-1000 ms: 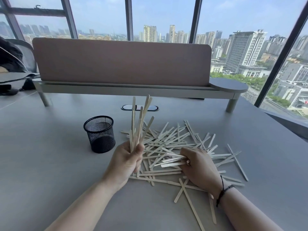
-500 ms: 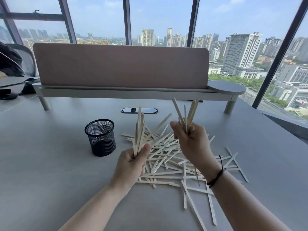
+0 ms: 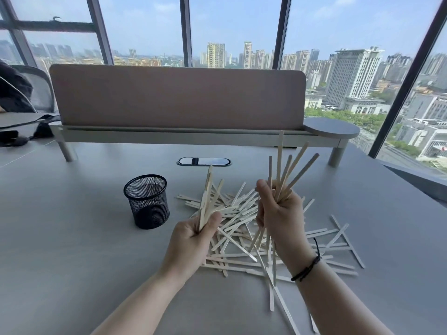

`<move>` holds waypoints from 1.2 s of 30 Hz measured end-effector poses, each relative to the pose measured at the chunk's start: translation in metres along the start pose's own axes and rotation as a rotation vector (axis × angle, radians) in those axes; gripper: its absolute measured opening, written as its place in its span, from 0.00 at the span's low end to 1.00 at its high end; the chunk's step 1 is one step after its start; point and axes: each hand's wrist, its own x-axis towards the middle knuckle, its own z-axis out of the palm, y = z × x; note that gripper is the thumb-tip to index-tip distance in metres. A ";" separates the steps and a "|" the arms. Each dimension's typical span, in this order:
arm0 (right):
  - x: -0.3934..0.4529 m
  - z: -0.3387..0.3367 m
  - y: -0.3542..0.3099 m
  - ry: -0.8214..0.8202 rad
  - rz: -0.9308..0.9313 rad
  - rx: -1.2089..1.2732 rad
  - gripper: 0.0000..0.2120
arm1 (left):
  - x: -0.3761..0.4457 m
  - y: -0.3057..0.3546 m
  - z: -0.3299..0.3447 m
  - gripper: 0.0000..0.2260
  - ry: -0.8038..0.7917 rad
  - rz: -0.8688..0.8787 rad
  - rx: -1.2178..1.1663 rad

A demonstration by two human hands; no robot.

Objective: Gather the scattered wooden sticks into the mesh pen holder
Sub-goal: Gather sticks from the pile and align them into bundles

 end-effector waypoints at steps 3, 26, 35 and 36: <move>-0.003 -0.003 0.006 -0.009 0.014 -0.006 0.17 | 0.003 -0.005 -0.001 0.38 0.029 -0.043 -0.048; -0.016 -0.008 -0.002 -0.128 0.043 0.132 0.17 | 0.001 0.000 -0.005 0.26 0.048 0.006 -0.095; -0.028 -0.002 -0.010 -0.160 -0.008 0.238 0.20 | -0.002 0.003 -0.006 0.29 -0.058 -0.042 -0.235; -0.031 0.000 -0.009 -0.169 -0.027 0.229 0.21 | -0.002 0.003 -0.005 0.27 -0.068 -0.049 -0.237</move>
